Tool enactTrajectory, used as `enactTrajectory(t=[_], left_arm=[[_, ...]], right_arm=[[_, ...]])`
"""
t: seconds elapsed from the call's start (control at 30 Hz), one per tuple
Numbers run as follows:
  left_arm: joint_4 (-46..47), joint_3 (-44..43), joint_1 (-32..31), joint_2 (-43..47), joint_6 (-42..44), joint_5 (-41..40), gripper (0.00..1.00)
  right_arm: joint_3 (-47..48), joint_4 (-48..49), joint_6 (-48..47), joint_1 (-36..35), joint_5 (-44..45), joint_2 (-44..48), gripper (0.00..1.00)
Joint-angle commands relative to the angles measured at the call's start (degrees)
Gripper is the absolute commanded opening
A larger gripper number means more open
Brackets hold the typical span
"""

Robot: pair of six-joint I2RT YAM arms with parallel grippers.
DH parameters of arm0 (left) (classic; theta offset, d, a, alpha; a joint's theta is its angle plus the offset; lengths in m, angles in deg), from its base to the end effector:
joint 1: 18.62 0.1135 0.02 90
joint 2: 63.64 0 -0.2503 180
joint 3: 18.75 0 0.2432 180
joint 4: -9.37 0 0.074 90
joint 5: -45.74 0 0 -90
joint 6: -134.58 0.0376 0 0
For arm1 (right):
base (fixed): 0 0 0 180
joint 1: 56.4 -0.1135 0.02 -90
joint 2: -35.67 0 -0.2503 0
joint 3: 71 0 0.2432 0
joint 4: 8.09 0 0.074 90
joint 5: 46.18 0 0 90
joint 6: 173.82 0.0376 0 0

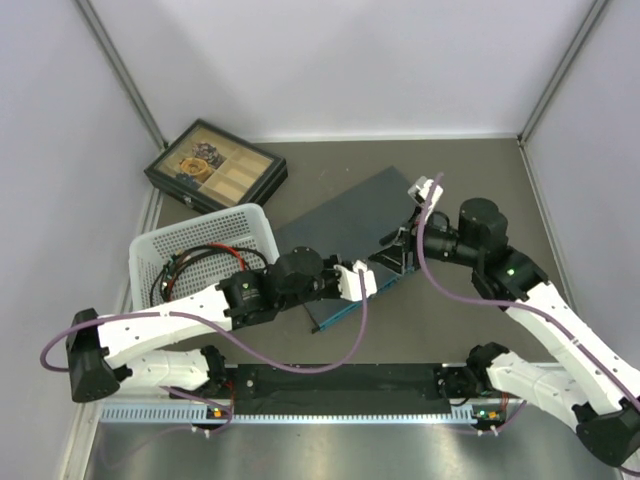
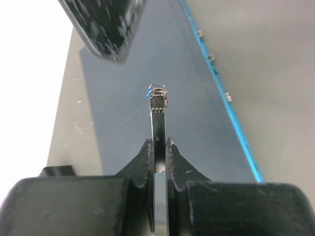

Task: Insert the plug into the switch port
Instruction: Pick up the plug from the bin.

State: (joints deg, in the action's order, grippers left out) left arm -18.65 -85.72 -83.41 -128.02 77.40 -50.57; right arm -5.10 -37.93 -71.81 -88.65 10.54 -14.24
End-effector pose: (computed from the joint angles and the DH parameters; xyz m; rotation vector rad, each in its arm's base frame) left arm 0.1125 -0.2292 0.3024 1.4729 1.3827 -0.2443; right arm 0.1539 0.1215 0.3467 -0.7533 1.7494 1.0607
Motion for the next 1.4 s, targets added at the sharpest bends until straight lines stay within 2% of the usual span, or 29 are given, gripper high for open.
enactTrajectory(t=[0.0, 0.2, 0.53, 0.73, 1.13, 1.37], left_arm=[[4.2, 0.7, -2.2, 0.0, 3.9, -7.6, 0.00], [4.7, 0.0, -4.1, -1.2, 5.2, -7.9, 0.00], [4.4, -1.3, -5.0, -3.3, 6.1, -6.4, 0.00], [4.1, -1.6, -5.2, -3.9, 6.5, -6.1, 0.00], [3.3, -1.9, -5.3, -4.3, 6.9, -5.0, 0.00], [2.8, -2.3, -5.3, -4.7, 7.2, -4.9, 0.00]], right_arm=[[3.0, -7.0, 6.0, 0.3, 2.8, -3.0, 0.57], [5.0, -6.8, 7.3, 0.9, -2.9, -7.0, 0.56], [8.7, -10.6, 4.8, 0.9, -5.7, -10.8, 0.54], [8.5, -12.4, 2.6, 0.9, -7.9, -13.5, 0.47], [9.9, -16.1, -1.6, -0.1, -10.1, -16.8, 0.39], [9.8, -16.4, -2.3, -0.6, -10.9, -17.7, 0.29]])
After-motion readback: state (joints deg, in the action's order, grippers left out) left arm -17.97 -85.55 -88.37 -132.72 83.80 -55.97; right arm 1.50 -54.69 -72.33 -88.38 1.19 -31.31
